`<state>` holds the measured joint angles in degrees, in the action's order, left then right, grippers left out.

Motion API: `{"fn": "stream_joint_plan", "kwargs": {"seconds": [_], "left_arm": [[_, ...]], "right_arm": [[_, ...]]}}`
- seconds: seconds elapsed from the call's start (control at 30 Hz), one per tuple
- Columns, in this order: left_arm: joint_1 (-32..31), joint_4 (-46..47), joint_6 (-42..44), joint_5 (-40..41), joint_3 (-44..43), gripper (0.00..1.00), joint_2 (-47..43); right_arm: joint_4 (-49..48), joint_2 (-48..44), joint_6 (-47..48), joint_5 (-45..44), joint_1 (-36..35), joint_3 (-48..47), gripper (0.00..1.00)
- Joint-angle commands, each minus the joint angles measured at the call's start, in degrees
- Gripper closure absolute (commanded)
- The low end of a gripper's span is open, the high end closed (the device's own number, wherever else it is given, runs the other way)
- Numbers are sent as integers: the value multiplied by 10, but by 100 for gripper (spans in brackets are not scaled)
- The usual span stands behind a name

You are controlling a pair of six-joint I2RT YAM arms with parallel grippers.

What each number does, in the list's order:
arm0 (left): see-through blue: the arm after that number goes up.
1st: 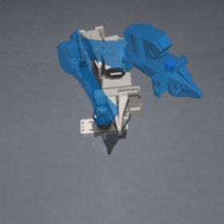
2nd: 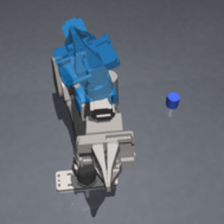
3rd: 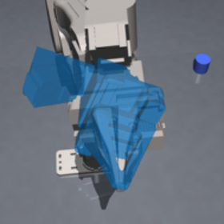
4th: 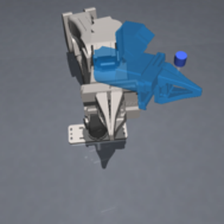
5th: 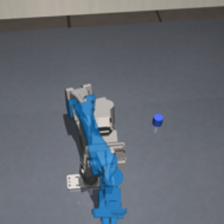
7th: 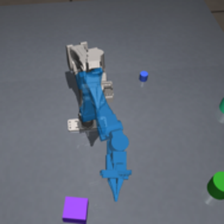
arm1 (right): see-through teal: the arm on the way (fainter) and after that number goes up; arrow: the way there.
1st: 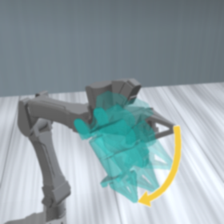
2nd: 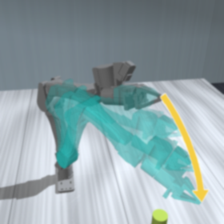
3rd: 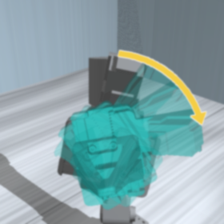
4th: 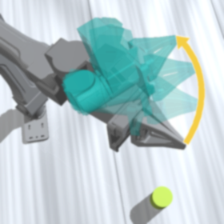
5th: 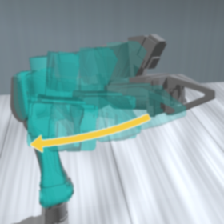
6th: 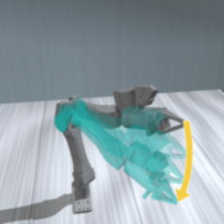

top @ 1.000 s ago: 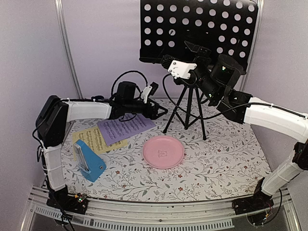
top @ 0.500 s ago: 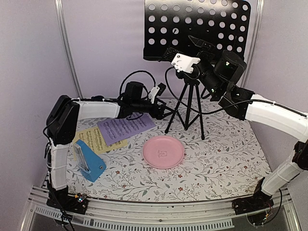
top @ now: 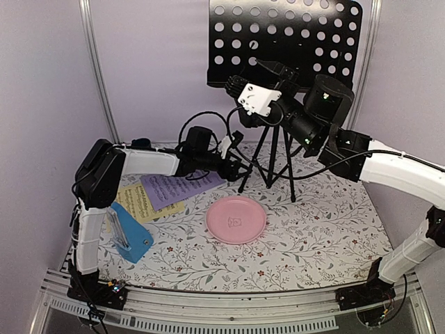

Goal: Set up the instrument practice props

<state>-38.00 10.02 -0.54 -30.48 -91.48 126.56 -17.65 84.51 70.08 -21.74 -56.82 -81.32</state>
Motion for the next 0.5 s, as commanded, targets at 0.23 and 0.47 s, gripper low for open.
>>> {"fn": "stream_joint_plan", "kwargs": {"seconds": [0.23,0.47], "left_arm": [[-8,18,33,-9,25,18,-20],[-8,18,58,-13,21,18,-8]], "right_arm": [[149,-109,-337,8,-22,110,1],[200,-157,-586,165,125,256,0]]}}
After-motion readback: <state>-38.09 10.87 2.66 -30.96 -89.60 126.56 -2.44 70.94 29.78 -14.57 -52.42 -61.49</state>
